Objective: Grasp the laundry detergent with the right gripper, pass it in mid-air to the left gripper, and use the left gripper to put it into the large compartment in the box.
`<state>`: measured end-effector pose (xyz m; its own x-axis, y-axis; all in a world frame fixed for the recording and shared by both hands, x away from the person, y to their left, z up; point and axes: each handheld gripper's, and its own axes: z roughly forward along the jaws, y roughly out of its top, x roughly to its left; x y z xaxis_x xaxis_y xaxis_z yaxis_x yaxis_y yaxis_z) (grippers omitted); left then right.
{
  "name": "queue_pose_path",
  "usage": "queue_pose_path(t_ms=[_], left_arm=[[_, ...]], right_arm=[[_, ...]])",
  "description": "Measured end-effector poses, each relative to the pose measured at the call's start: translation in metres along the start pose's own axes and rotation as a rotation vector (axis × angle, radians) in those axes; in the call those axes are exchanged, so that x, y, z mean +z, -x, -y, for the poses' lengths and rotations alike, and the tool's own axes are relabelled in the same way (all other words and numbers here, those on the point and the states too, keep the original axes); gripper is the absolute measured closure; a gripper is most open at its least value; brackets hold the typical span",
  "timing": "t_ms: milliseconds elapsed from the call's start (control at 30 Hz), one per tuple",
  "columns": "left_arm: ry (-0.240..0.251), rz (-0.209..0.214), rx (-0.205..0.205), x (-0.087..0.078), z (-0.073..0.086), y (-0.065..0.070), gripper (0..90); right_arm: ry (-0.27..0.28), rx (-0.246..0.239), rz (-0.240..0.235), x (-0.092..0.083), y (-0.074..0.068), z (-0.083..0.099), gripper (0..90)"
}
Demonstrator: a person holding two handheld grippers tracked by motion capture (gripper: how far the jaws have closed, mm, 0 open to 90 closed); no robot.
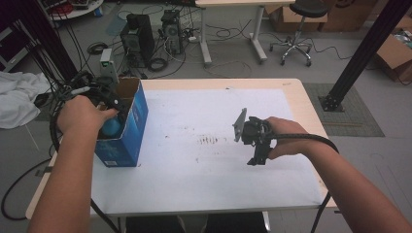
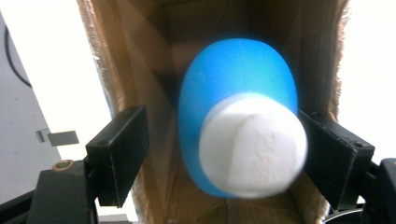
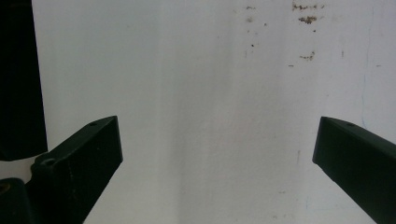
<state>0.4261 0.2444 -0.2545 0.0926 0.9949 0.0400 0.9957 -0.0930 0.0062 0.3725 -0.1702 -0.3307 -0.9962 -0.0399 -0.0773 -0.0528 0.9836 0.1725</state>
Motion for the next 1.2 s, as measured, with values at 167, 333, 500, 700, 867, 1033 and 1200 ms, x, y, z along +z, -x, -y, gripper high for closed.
queue_pose_path(t_ms=[167,333,500,700,867,1033,1200], left_arm=[[0.005,-0.003,0.004,-0.008,0.002,0.003,19.2],[0.020,-0.010,0.015,-0.018,0.003,0.005,16.0],[0.043,-0.017,0.045,-0.031,0.005,0.007,14.8],[0.044,-0.022,0.083,-0.041,0.004,0.014,10.5],[0.001,-0.038,0.123,-0.049,0.003,0.023,2.9],[0.029,-0.024,0.136,-0.058,0.005,0.028,1.8],[0.043,-0.028,0.179,-0.063,0.008,0.037,0.6]], right_arm=[[0.001,-0.004,-0.001,0.002,-0.001,-0.001,0.9],[0.006,-0.005,0.000,0.001,-0.001,-0.001,0.9],[0.015,0.000,0.002,0.000,0.000,-0.001,0.9],[0.038,0.008,0.009,-0.002,0.001,-0.001,0.9],[0.039,0.010,0.009,-0.002,0.002,-0.001,0.9],[0.039,0.013,0.011,-0.002,0.002,0.000,0.9],[0.038,0.013,0.013,-0.003,0.002,0.001,0.9]])
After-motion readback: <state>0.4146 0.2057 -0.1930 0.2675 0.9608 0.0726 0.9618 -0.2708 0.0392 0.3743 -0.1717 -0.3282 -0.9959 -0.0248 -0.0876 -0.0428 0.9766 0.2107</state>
